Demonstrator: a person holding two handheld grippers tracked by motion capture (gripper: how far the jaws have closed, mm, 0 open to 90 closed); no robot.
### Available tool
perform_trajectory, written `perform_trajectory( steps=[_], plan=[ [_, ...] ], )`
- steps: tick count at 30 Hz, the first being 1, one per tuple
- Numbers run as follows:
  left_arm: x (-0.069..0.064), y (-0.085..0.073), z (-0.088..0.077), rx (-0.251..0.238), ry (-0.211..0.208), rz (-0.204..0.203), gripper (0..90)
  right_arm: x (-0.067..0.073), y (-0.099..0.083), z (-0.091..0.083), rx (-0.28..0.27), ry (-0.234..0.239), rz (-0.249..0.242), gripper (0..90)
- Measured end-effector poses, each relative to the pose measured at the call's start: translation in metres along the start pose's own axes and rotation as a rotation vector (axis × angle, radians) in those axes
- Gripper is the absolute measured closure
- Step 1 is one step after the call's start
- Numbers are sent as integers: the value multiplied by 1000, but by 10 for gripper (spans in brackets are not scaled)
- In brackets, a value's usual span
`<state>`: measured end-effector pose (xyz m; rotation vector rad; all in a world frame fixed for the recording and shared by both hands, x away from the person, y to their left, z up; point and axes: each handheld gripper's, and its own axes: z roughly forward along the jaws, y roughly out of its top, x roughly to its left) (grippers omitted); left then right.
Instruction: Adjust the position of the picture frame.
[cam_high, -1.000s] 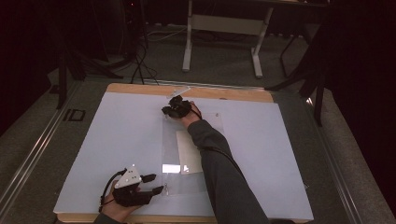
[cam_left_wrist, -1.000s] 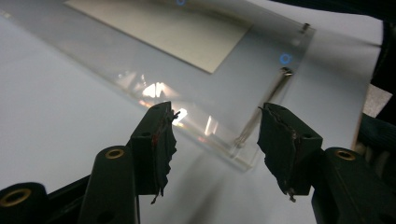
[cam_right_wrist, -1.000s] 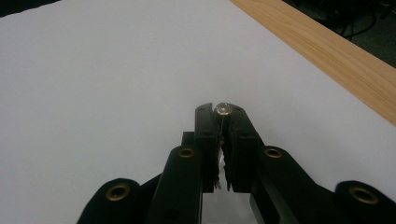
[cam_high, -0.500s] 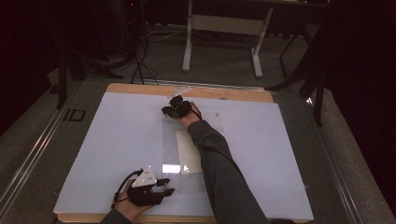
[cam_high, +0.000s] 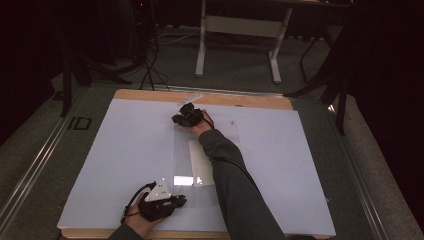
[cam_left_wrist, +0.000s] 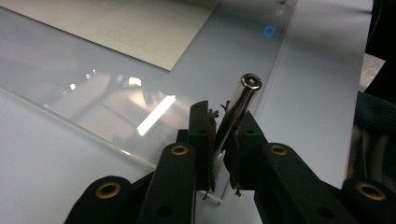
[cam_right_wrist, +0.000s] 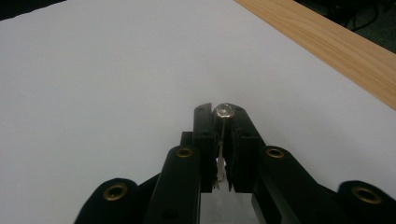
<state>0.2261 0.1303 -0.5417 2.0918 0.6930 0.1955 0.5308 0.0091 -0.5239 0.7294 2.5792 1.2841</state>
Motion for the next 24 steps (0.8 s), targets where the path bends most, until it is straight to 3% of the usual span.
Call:
perform_trajectory(
  steps=[5,7,11,19,24],
  plan=[
    [-4,1,-2,-16,40,16,837,3,3,0,26,-26,-35,855],
    [-1,2,-7,-54,35,-12,840,5,4,-1,32,-50,-55,855],
    [4,2,-19,-93,65,-40,837,1,7,-8,19,-82,-31,853],
    [20,4,-47,-172,157,-78,821,-23,6,-47,-22,-122,23,849],
    [41,5,-66,-239,216,-146,804,-36,0,-75,-44,-147,54,849]
  ],
)
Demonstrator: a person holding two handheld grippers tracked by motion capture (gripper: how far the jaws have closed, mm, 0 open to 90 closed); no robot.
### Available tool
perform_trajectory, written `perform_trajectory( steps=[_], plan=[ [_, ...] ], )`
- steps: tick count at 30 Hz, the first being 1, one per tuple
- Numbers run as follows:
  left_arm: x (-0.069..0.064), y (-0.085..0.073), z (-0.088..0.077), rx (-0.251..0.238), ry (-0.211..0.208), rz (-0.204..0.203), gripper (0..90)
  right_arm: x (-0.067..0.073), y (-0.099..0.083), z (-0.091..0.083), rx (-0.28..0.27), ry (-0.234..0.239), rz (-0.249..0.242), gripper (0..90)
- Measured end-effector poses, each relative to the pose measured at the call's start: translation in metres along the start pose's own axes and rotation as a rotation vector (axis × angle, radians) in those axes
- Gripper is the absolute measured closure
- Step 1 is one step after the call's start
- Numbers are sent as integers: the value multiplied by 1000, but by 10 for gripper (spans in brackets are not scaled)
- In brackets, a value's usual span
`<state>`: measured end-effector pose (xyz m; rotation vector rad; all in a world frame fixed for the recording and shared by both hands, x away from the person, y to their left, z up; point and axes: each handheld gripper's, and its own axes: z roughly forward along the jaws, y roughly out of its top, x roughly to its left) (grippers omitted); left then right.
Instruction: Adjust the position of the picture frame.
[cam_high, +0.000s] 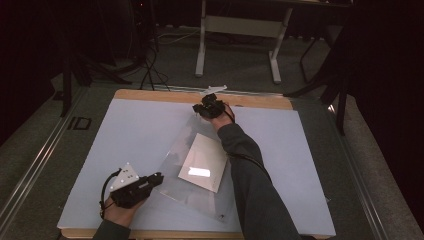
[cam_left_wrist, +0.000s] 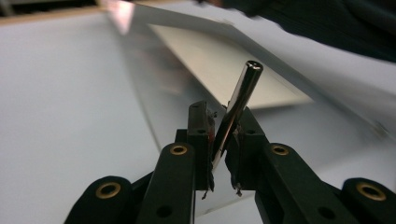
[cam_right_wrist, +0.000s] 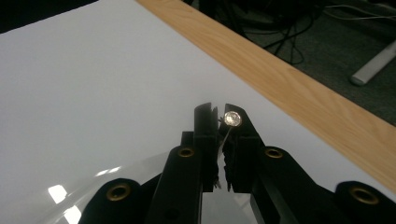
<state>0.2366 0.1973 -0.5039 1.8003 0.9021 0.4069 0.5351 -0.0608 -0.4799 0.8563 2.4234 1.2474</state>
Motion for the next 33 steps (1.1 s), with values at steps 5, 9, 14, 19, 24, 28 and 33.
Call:
perform_trajectory(
  steps=[5,9,14,19,24,28,33],
  plan=[
    [29,11,-5,-42,57,-68,790,-10,-4,-27,-18,-37,4,853],
    [51,21,-4,-72,100,-129,781,-16,-9,-56,-28,-56,-13,857],
    [78,37,10,-75,135,-161,780,-18,-23,-88,-34,-101,-1,859],
    [99,55,33,-29,156,-151,781,-16,-47,-114,-14,-131,23,858],
    [115,68,60,14,160,-139,782,-13,-73,-130,-10,-159,43,857],
    [124,71,85,46,158,-168,781,-13,-88,-138,2,-189,59,856],
    [126,67,112,82,136,-206,781,-21,-99,-145,25,-220,71,855]
  ],
)
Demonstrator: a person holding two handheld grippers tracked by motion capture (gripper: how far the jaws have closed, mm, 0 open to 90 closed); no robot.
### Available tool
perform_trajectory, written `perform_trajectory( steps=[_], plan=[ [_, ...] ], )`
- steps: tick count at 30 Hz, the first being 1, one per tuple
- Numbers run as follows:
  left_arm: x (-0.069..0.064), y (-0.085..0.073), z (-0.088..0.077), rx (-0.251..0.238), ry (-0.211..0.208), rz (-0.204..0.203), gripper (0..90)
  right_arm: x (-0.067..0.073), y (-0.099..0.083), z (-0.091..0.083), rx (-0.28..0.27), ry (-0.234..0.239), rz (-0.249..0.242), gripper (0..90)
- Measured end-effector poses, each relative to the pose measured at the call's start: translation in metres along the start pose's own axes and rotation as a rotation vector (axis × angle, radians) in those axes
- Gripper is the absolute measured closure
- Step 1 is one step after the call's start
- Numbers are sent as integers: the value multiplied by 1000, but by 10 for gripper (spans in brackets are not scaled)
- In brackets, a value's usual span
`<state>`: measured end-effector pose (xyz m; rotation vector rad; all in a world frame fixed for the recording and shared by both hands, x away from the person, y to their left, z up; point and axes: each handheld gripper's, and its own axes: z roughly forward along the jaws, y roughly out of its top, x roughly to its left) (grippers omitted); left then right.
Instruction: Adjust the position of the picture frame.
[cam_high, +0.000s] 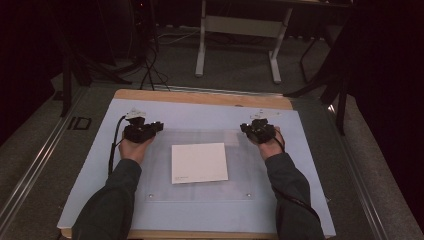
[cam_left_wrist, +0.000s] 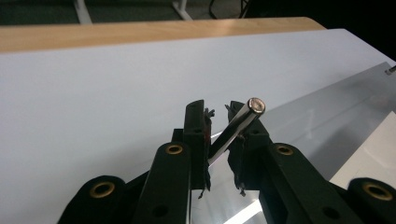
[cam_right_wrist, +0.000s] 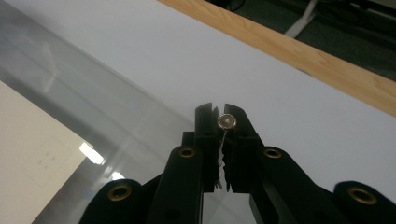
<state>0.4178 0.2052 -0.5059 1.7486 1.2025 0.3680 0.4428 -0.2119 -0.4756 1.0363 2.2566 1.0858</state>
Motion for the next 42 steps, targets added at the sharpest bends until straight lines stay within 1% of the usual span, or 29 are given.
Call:
perform_trajectory(
  steps=[2,3,4,5,7,10,13,15,16,20,23,26,29,32,33,34,35,36,38,39,40,42],
  plan=[
    [-1,-1,3,3,-4,-8,782,-2,-2,-1,5,-4,6,855],
    [-2,-3,9,13,-16,-11,782,-4,-3,-1,8,-5,14,854],
    [-3,-3,10,18,-14,-13,782,-8,-8,-1,15,-2,27,854],
    [-4,-3,12,22,-14,-10,782,-9,-11,0,22,2,31,854],
    [-3,-4,14,35,-16,-3,782,-10,-15,2,30,1,40,855],
    [-1,-6,19,51,-18,-7,785,-11,-21,5,34,10,48,855],
    [0,-9,24,63,-23,-20,786,-12,-24,8,47,14,60,855],
    [0,-9,24,63,-23,-20,786,-13,-25,9,52,13,62,855],
    [2,-10,28,86,-31,-17,789,-13,-29,11,59,17,65,855],
    [2,-13,33,98,-28,-18,792,-14,-33,12,69,25,73,855],
    [2,-13,34,95,-29,-15,792,-15,-38,13,64,30,89,855],
    [2,-13,34,95,-31,-15,791,-16,-39,15,62,37,90,854],
    [3,-15,34,86,-46,-24,786,-16,-41,15,50,45,89,853],
    [4,-16,33,75,-53,-21,779,-17,-43,15,36,48,91,852],
    [4,-17,32,72,-60,-26,761,-17,-43,15,34,49,94,852],
    [4,-18,31,57,-73,-35,738,-17,-43,15,33,51,94,852],
    [4,-19,29,54,-71,-23,704,-17,-44,15,30,54,93,852],
    [2,-19,27,58,-57,-5,675,-18,-44,16,31,55,90,852],
    [0,-20,23,55,-63,16,668,-18,-44,16,31,58,87,852],
    [-1,-21,21,45,-58,24,663,-18,-44,16,32,59,85,851],
    [-1,-21,19,38,-54,31,658,-18,-44,16,32,59,84,851],
    [-1,-21,15,13,-52,23,642,-18,-44,16,28,60,85,851]
  ],
)
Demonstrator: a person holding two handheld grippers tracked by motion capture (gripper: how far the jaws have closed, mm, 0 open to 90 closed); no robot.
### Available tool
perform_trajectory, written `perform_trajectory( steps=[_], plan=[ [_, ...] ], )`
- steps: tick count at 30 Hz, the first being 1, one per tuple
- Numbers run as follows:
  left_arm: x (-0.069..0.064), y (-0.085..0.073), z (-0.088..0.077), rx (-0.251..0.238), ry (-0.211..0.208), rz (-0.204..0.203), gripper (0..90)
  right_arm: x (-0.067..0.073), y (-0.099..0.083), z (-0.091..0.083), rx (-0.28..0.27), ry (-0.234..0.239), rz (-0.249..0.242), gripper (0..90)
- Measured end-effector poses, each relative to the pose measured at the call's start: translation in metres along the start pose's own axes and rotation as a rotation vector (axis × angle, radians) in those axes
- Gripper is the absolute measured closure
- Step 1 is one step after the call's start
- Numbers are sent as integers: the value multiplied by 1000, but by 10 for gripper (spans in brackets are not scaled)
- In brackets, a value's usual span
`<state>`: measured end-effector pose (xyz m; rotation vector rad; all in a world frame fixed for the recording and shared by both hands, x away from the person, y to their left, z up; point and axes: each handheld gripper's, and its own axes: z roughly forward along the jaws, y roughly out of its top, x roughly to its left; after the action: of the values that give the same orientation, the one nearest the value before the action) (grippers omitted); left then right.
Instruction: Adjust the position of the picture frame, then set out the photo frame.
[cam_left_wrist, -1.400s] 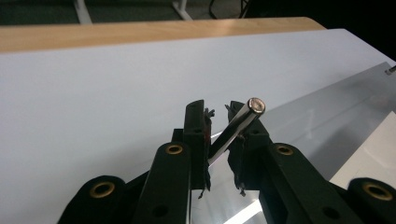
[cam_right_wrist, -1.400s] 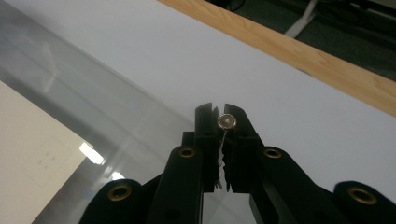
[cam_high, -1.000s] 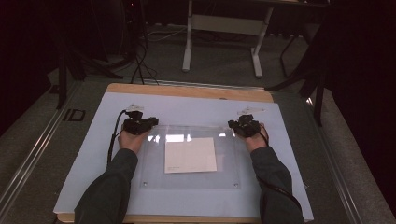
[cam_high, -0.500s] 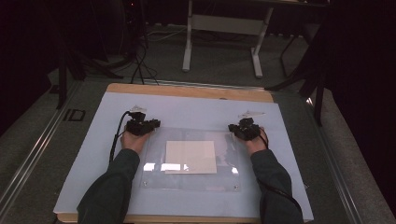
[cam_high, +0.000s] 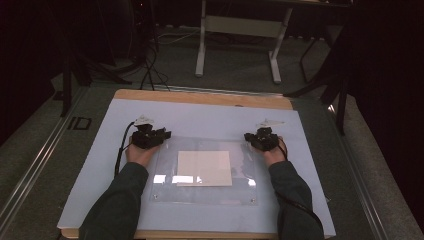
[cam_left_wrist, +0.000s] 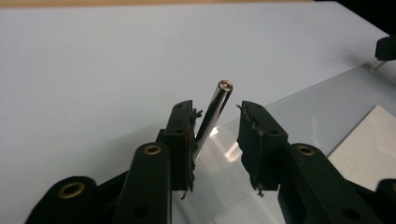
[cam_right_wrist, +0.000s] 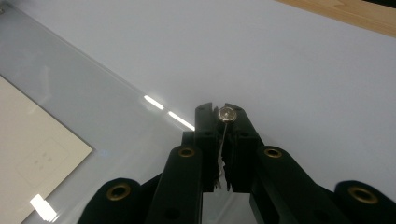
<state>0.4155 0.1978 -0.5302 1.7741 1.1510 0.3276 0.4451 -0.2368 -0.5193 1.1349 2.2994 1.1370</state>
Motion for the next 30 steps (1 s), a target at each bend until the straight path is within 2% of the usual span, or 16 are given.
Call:
perform_trajectory(
  steps=[3,6,9,12,17,21,24,30],
  plan=[
    [0,0,-2,-6,-1,-3,631,0,-1,0,-4,4,6,850],
    [-1,-1,-8,-39,-7,14,602,-1,-2,1,-11,4,13,848],
    [1,-2,-11,-46,-24,28,579,-1,-2,1,-12,5,15,847],
    [2,-2,-12,-53,-22,38,583,-1,-2,1,-11,11,15,843],
    [4,-2,-13,-56,10,43,681,-2,-4,0,-26,18,5,842],
    [5,-3,-12,-60,-2,47,753,-2,-5,0,-39,20,4,832],
    [3,-3,-11,-57,5,71,823,-4,-7,-5,-83,26,24,805],
    [3,-4,-12,-56,0,75,833,-3,-9,-13,-125,27,27,832]
  ],
)
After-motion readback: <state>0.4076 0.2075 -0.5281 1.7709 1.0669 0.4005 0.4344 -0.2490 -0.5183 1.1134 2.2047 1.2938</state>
